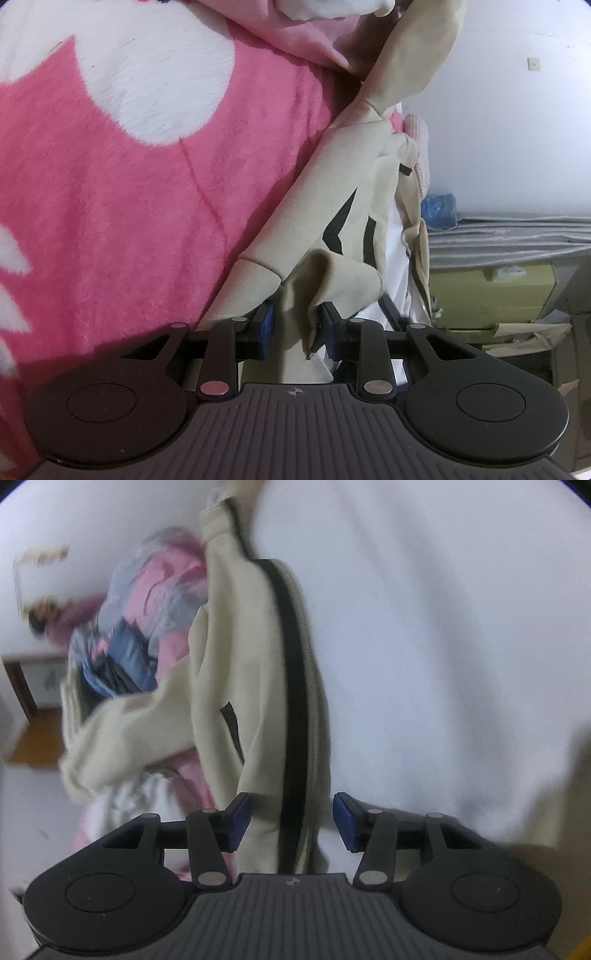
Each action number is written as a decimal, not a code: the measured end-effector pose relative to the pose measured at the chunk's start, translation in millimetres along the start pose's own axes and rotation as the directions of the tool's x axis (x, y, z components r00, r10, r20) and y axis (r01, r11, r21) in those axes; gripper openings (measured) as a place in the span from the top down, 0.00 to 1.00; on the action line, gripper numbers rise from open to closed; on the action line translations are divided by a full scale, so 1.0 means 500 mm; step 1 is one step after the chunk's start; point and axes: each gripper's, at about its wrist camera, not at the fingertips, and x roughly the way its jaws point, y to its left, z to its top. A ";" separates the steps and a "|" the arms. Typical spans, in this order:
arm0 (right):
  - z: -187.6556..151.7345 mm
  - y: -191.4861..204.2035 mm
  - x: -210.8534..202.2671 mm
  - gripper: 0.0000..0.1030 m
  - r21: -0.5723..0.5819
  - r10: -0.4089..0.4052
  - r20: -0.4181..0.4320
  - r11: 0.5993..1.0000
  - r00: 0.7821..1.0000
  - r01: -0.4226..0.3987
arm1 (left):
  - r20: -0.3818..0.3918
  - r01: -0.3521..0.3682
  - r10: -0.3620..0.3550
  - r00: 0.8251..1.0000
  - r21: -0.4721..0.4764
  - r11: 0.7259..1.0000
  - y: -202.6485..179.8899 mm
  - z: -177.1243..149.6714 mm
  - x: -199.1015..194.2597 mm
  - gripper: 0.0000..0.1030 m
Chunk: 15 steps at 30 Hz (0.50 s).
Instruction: Fold clothes
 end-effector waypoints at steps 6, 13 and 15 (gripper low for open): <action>0.016 0.011 0.032 0.41 -0.027 0.010 0.077 1.000 0.997 -0.008 | 0.006 -0.014 0.013 1.000 0.021 1.000 -0.006 -0.003 0.001 0.75; -0.003 -0.004 0.036 0.39 0.047 0.095 -0.018 0.994 0.995 -0.094 | 0.009 -0.022 0.022 1.000 0.050 0.999 -0.009 -0.006 0.000 0.75; -0.009 -0.012 0.028 0.39 0.076 0.118 -0.031 0.990 0.992 -0.116 | 0.009 -0.023 0.023 1.000 0.050 0.999 -0.010 -0.006 0.000 0.75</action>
